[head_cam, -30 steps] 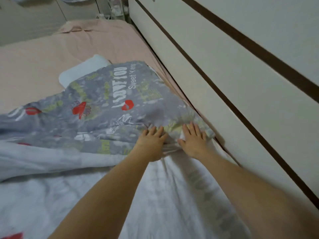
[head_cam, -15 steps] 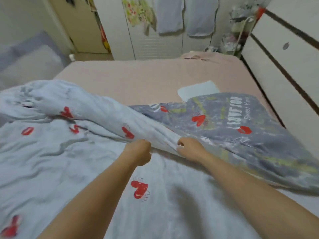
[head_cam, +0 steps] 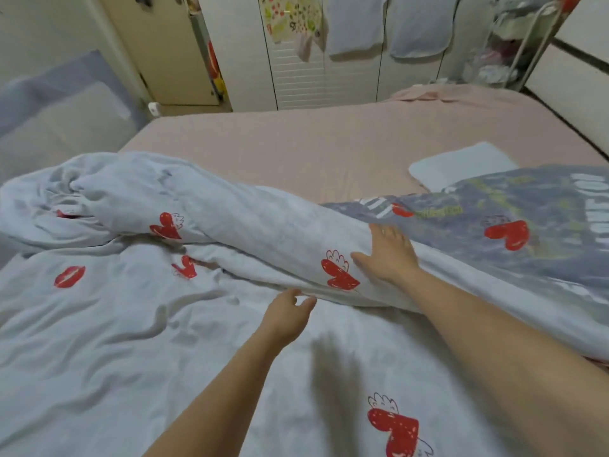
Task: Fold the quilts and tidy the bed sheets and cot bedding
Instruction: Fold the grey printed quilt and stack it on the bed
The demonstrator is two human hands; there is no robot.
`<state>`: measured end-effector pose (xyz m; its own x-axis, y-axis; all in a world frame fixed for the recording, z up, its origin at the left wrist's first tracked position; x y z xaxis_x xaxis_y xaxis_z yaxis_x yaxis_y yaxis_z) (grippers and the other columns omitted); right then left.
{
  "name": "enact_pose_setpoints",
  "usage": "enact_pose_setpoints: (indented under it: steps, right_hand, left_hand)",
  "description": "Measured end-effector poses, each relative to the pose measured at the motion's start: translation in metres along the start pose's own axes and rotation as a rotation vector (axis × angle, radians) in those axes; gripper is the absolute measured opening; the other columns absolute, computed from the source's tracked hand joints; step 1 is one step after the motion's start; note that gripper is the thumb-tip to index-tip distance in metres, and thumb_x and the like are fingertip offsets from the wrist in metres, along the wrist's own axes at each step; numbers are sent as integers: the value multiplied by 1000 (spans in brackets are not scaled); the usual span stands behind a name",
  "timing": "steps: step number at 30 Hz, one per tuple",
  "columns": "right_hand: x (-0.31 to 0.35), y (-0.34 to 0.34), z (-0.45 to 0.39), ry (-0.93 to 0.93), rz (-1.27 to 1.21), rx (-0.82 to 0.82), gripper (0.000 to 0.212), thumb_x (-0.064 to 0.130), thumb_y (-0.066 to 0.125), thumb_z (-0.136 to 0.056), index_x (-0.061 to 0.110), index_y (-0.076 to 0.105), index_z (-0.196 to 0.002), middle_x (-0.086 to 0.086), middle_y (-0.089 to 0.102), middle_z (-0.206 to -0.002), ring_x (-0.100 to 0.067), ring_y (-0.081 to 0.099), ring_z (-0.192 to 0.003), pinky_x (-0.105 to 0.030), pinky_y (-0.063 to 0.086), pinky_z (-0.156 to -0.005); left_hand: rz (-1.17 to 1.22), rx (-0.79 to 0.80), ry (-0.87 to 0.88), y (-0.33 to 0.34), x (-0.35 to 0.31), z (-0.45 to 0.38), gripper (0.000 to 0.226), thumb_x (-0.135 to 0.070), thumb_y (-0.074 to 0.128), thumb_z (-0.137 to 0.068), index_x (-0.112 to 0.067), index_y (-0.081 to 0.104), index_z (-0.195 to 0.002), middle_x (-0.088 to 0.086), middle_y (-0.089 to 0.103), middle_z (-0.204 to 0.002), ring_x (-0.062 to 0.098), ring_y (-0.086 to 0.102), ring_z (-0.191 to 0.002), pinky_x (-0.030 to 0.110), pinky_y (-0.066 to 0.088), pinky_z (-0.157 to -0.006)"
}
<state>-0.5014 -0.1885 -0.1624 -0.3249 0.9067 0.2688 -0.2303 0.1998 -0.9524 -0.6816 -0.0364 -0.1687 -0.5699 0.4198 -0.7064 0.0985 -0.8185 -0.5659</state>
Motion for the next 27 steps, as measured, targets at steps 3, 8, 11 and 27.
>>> enact_pose_setpoints:
  steps: [3,8,11,27]
  right_hand:
    - [3,1,-22,60,-187,60,67,43,65,-81,12,44,-137,-11,53,-135,-30,50,-123,-41,41,-102]
    - [66,-23,27,-299,-509,-42,20,7,55,-81,15,73,-88,-1,71,-83,-20,63,-81,-34,44,-69]
    - [90,6,102,-487,-481,82,31,13,54,-79,23,74,-101,2,74,-91,-17,65,-85,-31,47,-75]
    - [84,139,180,-638,278,419,50,14,48,-92,25,41,-140,-11,55,-122,-30,53,-113,-38,40,-89]
  left_hand:
    - [308,-11,-79,5,8,-20,52,-37,54,-96,-11,45,-140,6,51,-138,18,54,-114,40,47,-100]
    - [836,-8,-257,0,-7,-44,92,-70,69,-67,-22,41,-139,-1,54,-122,26,53,-107,39,53,-72]
    - [915,-225,-476,-11,13,-43,137,-65,85,-39,-8,23,-148,14,46,-138,35,52,-118,47,52,-87]
    - [646,-369,-613,1,161,38,37,-2,47,-95,7,49,-131,22,58,-127,27,63,-97,37,57,-82]
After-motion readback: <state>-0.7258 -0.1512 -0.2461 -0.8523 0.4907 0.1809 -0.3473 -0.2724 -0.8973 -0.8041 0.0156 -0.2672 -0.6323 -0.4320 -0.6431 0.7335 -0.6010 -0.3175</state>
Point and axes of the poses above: each hand's wrist, its own z-axis away from the middle knuckle, its own y-axis out of the palm, x = y × z, the point moved 9 cm from there along -z, towards the middle knuckle
